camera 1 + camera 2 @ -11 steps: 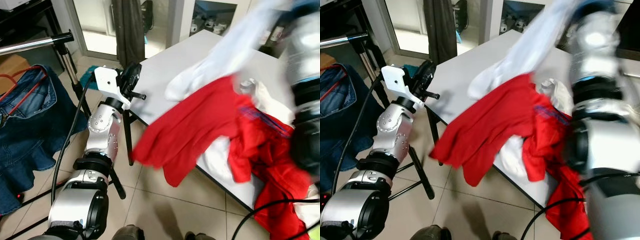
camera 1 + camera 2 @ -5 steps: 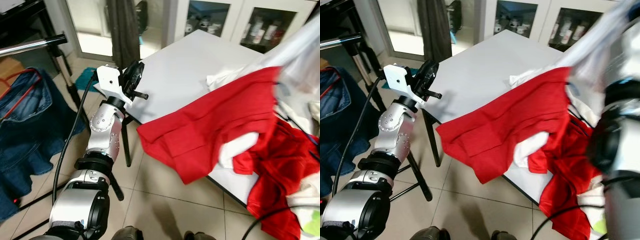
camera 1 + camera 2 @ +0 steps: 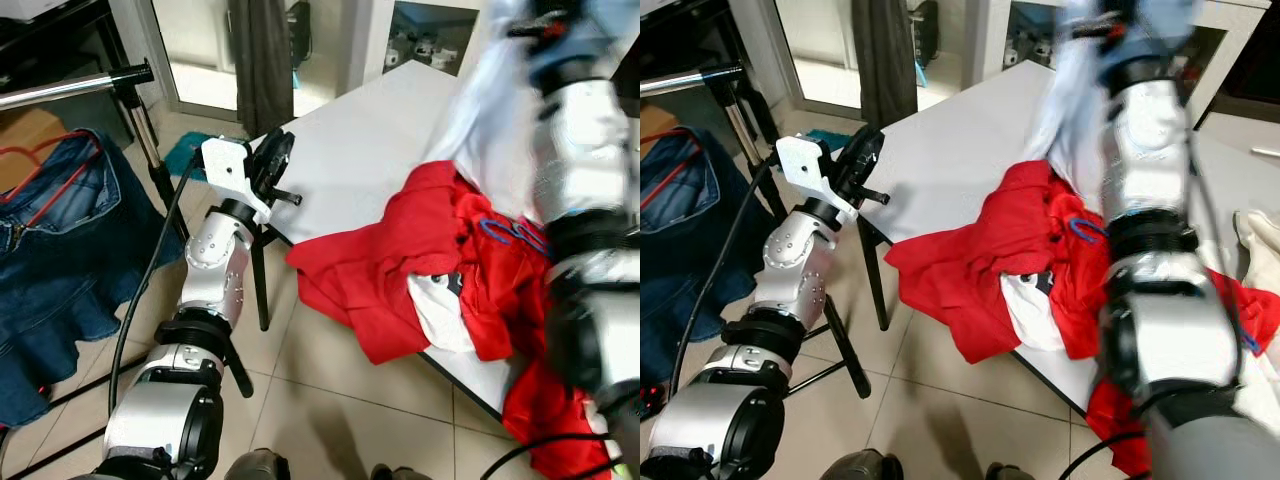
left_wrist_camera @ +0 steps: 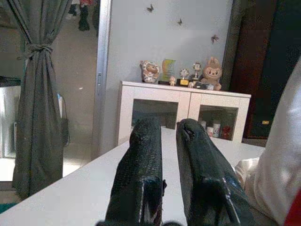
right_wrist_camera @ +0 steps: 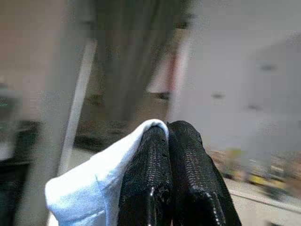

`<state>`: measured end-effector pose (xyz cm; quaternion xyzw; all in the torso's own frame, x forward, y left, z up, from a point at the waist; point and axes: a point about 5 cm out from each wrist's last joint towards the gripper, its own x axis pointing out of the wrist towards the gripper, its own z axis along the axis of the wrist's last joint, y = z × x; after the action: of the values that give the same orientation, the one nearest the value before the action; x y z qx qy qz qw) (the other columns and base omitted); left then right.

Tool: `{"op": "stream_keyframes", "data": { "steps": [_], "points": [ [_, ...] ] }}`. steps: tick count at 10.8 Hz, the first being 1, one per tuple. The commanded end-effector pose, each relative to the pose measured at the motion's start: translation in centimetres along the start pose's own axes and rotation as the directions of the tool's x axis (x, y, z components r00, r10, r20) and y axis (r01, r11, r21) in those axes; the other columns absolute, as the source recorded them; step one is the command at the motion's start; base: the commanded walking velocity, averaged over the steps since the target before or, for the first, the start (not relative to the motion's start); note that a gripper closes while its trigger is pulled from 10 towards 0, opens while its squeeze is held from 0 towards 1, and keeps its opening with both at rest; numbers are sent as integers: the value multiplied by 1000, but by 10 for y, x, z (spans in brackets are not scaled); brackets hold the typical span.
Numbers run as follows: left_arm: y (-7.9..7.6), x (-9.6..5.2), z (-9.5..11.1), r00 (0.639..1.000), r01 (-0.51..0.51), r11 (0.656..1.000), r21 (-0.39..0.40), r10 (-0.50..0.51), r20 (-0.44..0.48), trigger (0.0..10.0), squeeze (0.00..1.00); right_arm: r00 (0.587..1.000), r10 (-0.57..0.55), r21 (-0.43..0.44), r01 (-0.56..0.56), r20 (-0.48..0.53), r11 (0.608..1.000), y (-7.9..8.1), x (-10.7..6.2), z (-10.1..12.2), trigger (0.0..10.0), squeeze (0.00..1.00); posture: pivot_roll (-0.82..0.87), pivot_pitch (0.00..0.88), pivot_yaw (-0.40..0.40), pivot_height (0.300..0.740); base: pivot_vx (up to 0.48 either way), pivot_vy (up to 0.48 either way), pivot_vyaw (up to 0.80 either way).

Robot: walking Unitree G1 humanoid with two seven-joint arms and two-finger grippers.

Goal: Hang hanger

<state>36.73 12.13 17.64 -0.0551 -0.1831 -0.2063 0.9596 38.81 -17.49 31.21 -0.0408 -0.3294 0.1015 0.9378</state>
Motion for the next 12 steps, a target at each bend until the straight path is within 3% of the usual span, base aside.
{"op": "stream_keyframes", "data": {
  "steps": [1,3,5,6,7,8,9,10,11,12],
  "points": [
    [-4,2,1,1000,12,1000,6,-12,-2,10000,0,998,55,11,-56,33,998,7,-1,5,0,0,68,28,10,740,0,0,0],
    [-4,0,-1,1000,3,1000,0,-3,-4,10000,0,980,193,85,-196,47,977,29,-16,0,431,0,71,27,7,740,0,0,0],
    [-6,2,1,1000,6,1000,-14,-6,5,10000,0,953,302,13,-302,6,953,56,-35,-9,3294,0,65,23,13,740,0,0,0],
    [-9,4,2,1000,15,1000,-20,-15,11,10000,0,940,342,-9,-342,2,940,68,-40,-10,4275,0,62,21,14,740,0,0,0],
    [-14,8,6,999,41,999,-33,-40,33,10000,0,925,381,-42,-381,-5,924,81,-46,-9,5961,0,61,18,16,740,0,0,0],
    [-16,10,8,997,59,997,-48,-56,54,10000,737,921,390,-64,-390,-15,919,87,-48,-10,6471,0,61,17,16,740,0,0,0],
    [-21,10,12,990,120,993,-21,-118,74,10000,1000,910,413,-86,-414,-22,906,97,-53,-10,6902,0,63,16,15,740,0,0,0],
    [-23,11,13,988,136,991,20,-137,69,10000,1000,900,436,-82,-436,-20,896,104,-57,-9,7216,0,64,15,15,740,0,0,0],
    [-22,12,15,989,126,991,41,-128,67,10000,569,883,469,-83,-469,-21,879,112,-61,-9,7882,0,67,12,14,740,0,0,0],
    [-22,13,17,988,135,990,43,-138,77,10000,0,871,490,-80,-491,-28,868,119,-65,-9,8000,0,67,12,14,740,0,0,0]
  ]
}}
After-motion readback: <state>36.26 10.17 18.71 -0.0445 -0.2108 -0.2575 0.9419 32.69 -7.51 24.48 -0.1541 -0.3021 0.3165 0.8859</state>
